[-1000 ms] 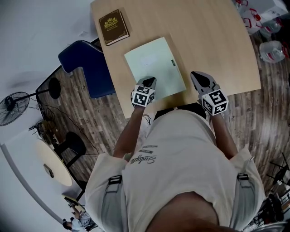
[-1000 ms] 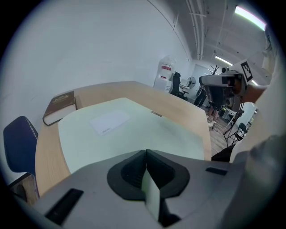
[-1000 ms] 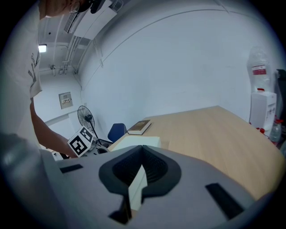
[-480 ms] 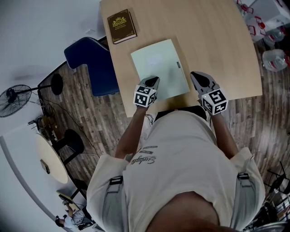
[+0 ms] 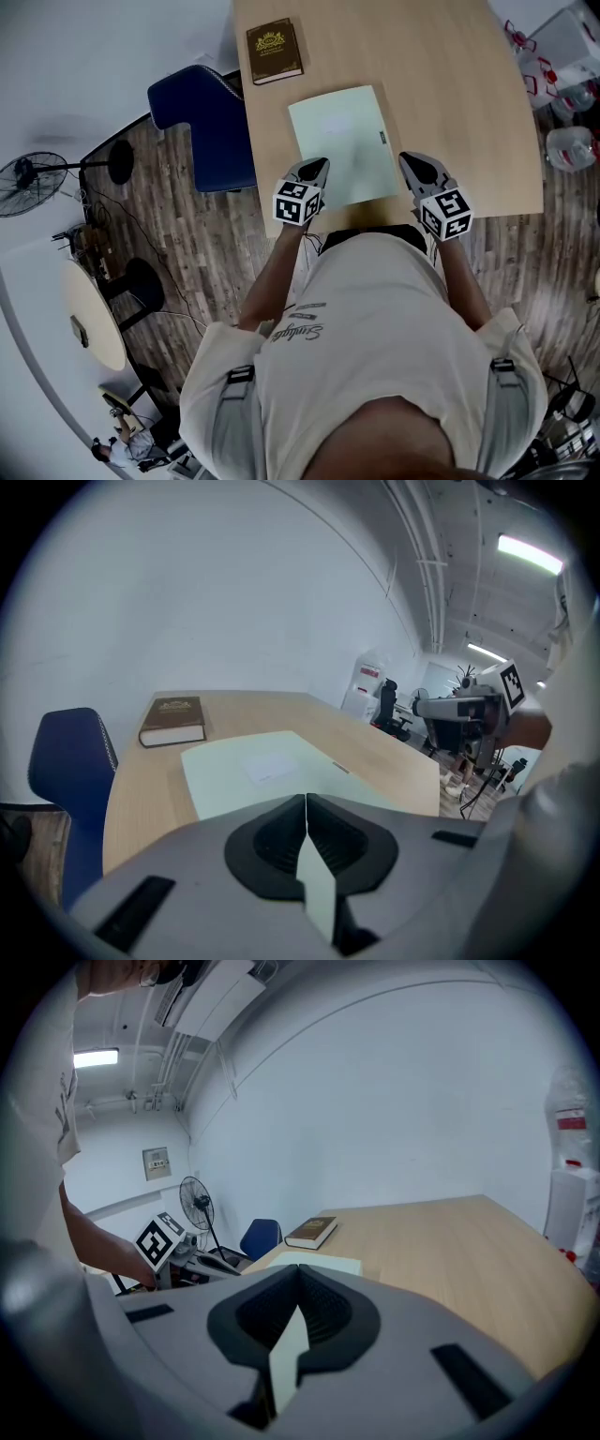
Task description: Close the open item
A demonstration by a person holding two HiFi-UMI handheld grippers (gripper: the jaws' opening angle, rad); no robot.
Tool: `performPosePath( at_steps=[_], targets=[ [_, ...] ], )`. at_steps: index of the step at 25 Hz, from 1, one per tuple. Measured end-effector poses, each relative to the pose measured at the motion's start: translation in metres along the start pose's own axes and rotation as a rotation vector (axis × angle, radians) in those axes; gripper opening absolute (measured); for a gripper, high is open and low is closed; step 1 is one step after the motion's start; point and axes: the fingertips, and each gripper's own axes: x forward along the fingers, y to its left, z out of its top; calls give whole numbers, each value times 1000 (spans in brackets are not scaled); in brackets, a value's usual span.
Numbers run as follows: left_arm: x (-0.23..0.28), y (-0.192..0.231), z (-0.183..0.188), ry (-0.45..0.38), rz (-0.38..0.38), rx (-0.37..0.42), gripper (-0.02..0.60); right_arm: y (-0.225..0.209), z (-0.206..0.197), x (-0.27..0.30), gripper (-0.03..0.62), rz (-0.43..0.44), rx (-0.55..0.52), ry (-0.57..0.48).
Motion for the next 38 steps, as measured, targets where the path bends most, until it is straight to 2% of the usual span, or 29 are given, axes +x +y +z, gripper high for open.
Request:
performPosePath(
  at_steps=[8,15,19,25,29,38],
  targets=[
    [-44,11,28,-136,60,-8,15,22,23,4,-5,38,-102,-10],
    [-83,9,74,-251,109,92,15,38,44,8,-5,71,-176,-30],
    [-105,6,106,-333,120,110,15,45,61,12,-5,93,-212,-44],
    [-134,11,145,-422,141,125,15,56,99,13,-5,111,-254,-107],
    [-157,10,177,-502,123,117,15,54,130,11,-5,92,-321,-150],
    [-188,4,227,-604,149,184,15,49,203,-14,-5,55,-432,-276]
  ],
)
